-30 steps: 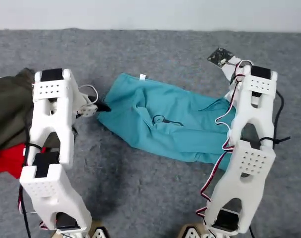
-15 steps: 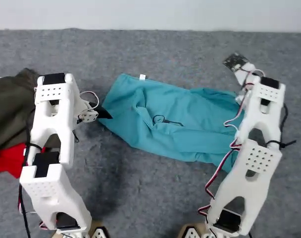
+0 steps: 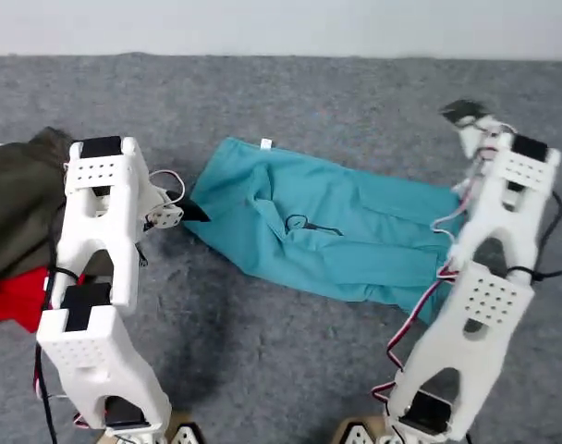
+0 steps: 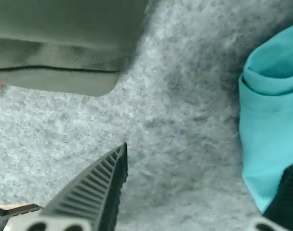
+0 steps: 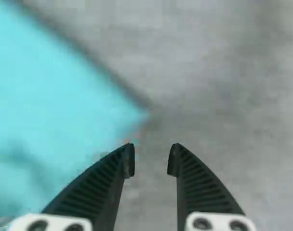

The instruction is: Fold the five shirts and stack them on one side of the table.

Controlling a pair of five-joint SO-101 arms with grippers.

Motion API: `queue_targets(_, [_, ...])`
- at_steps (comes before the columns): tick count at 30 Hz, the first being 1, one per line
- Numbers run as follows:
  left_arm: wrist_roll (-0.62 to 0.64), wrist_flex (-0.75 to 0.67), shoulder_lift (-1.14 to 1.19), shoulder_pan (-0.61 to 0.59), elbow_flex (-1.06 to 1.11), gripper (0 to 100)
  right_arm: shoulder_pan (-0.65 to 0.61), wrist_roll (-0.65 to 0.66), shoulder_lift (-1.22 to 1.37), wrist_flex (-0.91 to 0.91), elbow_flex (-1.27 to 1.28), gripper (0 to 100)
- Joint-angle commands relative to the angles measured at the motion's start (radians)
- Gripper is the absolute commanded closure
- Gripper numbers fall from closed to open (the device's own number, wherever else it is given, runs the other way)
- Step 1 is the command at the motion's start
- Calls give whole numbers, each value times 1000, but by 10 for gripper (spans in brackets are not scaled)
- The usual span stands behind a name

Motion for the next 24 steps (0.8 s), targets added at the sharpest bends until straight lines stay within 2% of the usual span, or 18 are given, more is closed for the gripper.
queue_targets(1, [-12,34,-63,3,2,545,-90,41,-48,186,-83,861])
queue_targets(14, [-14,34,-57,3,2,545,-119,46,-13,214,-68,857])
queue_targets(19, [-14,34,-55,3,2,545,-120,48,38,209,-74,760])
queue_targets(24, [-14,34,-55,3,2,545,-116,48,102,209,-118,750])
